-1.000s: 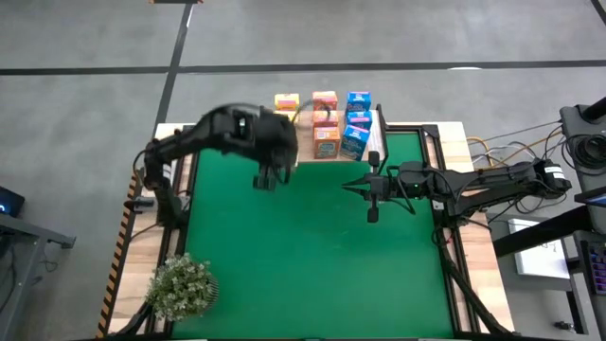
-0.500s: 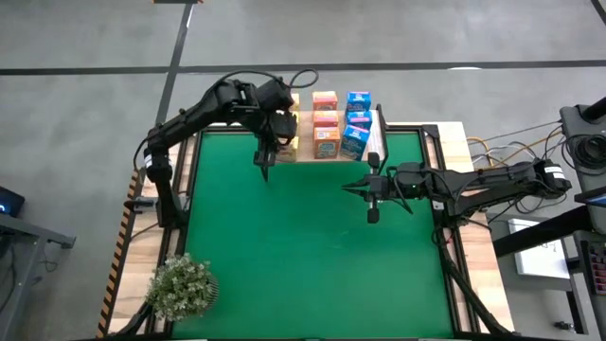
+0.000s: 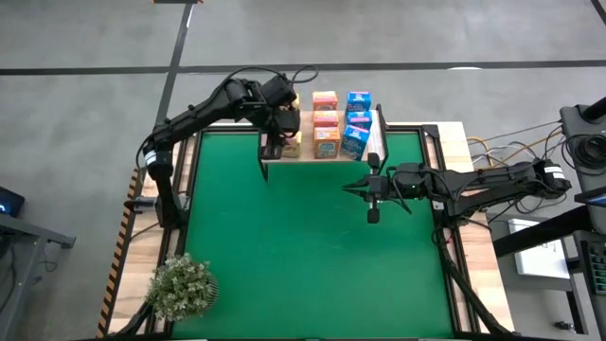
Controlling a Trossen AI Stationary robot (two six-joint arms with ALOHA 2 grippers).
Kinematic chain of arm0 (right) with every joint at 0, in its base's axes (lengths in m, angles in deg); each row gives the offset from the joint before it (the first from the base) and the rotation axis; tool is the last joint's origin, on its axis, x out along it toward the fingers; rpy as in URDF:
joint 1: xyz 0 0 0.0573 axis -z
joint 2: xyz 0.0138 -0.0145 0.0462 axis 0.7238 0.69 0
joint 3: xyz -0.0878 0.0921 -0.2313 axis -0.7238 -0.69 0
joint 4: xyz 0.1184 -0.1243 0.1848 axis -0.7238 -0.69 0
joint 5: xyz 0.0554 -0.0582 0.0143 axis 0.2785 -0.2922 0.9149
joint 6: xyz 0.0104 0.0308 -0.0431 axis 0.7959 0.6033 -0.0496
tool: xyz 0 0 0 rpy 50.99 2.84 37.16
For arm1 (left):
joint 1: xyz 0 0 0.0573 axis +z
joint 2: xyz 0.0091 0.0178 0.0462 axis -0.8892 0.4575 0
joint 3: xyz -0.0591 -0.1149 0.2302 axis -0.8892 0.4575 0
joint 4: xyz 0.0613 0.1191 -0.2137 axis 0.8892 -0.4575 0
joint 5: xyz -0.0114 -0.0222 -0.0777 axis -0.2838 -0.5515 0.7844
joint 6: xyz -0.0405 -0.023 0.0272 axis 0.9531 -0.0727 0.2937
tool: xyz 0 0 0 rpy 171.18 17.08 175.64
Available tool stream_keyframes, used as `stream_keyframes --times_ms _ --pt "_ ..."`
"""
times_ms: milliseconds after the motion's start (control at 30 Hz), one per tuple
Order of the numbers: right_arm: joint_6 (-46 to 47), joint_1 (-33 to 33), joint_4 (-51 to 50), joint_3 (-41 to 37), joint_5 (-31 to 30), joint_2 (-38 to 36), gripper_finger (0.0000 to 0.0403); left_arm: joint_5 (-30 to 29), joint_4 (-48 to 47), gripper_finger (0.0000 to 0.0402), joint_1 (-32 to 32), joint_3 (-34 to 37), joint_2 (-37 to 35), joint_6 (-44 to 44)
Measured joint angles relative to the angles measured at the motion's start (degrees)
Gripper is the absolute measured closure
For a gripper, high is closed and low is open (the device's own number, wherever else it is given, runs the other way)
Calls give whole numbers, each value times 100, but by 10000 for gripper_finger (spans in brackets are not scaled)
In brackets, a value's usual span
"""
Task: Stack cereal on shelf
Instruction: Put the yellow cereal box on the shelf aligned with the other yellow cereal boxes
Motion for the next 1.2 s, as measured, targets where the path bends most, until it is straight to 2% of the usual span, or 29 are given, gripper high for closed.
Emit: stream_keyframes --times_ms 600,967,1200 --pt "-52 0 -2 0 0 -2 390 2 86 243 20 -9 2 174" --pt "-39 0 -4 0 0 -2 390 -61 91 196 20 -13 2 193" --pt "-52 -2 -4 0 0 -4 390 -72 -79 183 6 -231 4 194"
